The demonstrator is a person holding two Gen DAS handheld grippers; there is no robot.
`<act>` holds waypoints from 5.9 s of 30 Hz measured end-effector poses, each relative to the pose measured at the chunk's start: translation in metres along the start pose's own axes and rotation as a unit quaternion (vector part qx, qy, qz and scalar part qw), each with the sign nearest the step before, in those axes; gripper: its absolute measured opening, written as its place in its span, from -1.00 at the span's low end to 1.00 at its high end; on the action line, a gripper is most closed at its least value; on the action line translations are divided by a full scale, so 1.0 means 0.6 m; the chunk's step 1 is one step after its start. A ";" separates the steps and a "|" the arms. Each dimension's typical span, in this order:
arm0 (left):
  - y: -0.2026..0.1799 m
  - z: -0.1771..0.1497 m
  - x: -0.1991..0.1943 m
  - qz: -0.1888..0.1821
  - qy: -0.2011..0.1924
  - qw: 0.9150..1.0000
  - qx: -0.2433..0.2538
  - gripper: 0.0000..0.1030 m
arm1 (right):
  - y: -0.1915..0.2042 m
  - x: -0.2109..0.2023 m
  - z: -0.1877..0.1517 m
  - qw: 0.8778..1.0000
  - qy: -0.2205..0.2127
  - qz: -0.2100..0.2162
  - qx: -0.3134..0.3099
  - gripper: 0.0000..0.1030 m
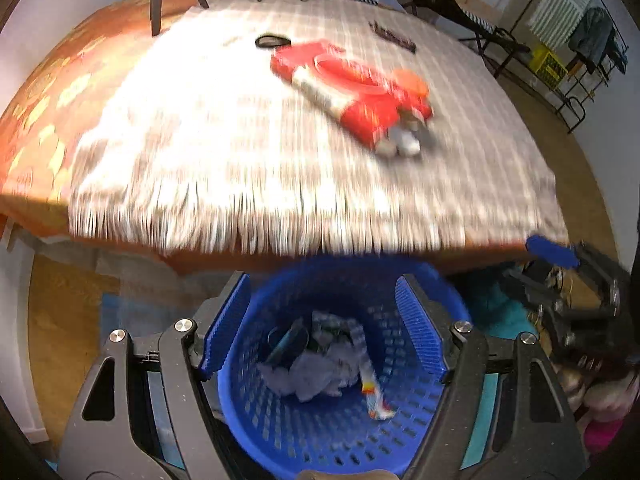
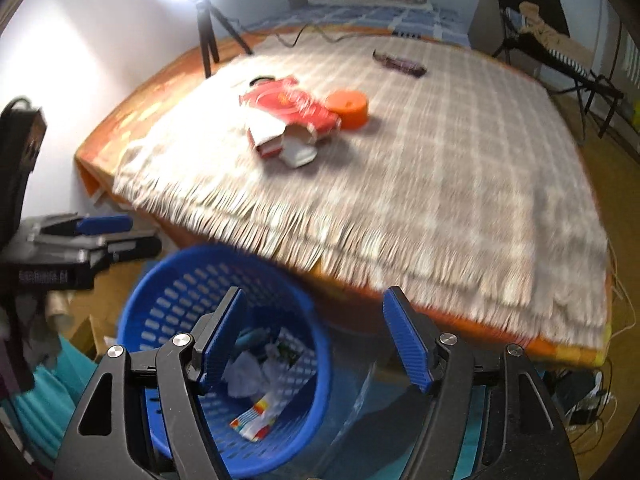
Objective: Collect trash
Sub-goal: 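Grasp the red medicine box with the left tool while the right tool grasps the orange cap, then carry the box and cap over the blue basket and open both tools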
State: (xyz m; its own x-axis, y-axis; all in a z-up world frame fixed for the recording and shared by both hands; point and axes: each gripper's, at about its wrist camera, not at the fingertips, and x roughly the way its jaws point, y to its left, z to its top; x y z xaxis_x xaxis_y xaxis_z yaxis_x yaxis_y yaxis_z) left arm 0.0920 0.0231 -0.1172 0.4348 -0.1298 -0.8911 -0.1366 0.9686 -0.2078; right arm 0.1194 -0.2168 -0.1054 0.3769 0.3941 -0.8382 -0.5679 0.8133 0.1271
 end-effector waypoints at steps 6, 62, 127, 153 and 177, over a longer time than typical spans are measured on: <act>-0.003 0.098 0.018 -0.015 -0.010 0.999 -0.036 0.60 | -0.022 -0.009 0.018 1.000 -0.016 -0.008 0.007 0.37; 0.044 0.204 0.140 0.082 -0.011 0.997 -0.001 0.75 | -0.059 0.136 0.183 0.999 -0.035 0.008 -0.018 0.39; -0.029 -0.203 0.027 0.015 0.049 0.998 0.035 0.75 | 0.102 -0.011 -0.122 0.994 0.023 0.094 -0.044 -0.14; -0.034 -0.209 0.068 0.023 0.075 0.996 0.045 0.77 | 0.086 0.028 -0.149 0.993 0.067 0.091 -0.011 -0.08; -0.068 -0.212 0.034 -0.025 0.061 0.993 0.102 0.77 | 0.073 0.040 -0.113 0.988 0.062 0.141 0.022 -0.07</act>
State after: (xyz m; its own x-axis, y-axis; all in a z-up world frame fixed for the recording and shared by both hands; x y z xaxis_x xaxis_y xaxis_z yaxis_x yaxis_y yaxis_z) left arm -0.0069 -0.0458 -0.1781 0.3231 -0.1907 -0.9269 0.0707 0.9816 -0.1773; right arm 0.0540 -0.2007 -0.1561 0.1142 0.5553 -0.8238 -0.6046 0.6968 0.3859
